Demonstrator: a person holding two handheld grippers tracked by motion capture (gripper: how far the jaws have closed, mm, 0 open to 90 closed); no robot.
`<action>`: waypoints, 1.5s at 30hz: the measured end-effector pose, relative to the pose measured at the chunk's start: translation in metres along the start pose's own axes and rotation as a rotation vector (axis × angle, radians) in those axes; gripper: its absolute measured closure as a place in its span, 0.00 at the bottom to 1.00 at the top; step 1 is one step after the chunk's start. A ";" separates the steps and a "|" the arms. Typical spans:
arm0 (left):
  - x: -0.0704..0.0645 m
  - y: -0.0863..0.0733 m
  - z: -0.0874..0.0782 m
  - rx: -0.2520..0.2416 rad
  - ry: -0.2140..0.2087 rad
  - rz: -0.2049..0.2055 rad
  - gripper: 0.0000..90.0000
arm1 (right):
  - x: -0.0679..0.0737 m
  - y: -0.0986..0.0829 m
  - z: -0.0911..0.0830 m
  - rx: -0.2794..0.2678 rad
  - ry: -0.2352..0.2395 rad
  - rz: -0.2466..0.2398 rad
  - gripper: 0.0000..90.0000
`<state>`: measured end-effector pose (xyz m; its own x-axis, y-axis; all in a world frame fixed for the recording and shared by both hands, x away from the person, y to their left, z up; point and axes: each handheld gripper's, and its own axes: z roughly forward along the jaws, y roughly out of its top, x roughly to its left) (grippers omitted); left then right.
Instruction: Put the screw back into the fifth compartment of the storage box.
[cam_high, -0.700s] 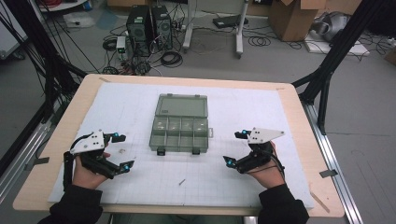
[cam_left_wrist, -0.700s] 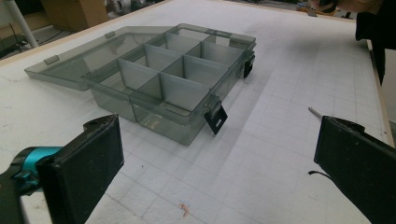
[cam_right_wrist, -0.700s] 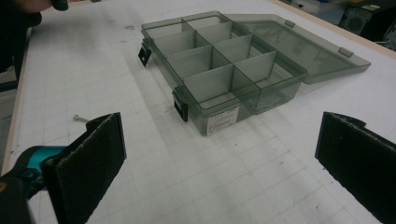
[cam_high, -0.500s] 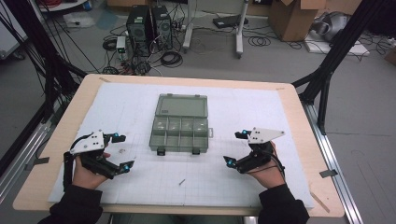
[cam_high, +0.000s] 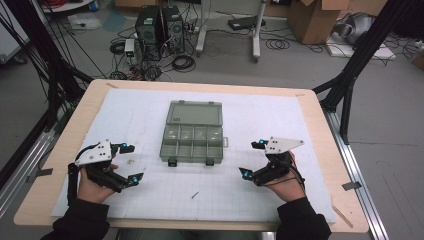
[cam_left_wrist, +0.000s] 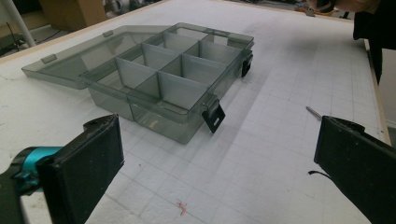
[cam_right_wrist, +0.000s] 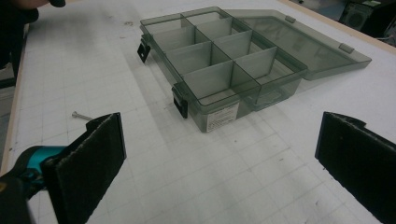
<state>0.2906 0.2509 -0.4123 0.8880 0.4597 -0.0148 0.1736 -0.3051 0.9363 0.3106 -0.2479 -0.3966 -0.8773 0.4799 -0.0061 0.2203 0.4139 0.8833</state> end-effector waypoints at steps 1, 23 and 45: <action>0.000 0.000 0.000 0.002 0.000 0.001 0.02 | 0.000 0.000 0.000 0.000 0.002 0.003 0.00; -0.008 0.020 0.012 0.013 -0.048 0.002 0.02 | -0.001 0.001 -0.003 0.005 -0.007 0.001 0.00; -0.033 0.054 0.060 0.158 -0.135 0.048 0.02 | -0.002 0.001 -0.005 0.015 -0.008 0.006 0.00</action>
<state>0.2956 0.1692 -0.3825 0.9439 0.3290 -0.0281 0.1849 -0.4561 0.8705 0.3106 -0.2523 -0.3930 -0.8726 0.4884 -0.0047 0.2320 0.4229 0.8759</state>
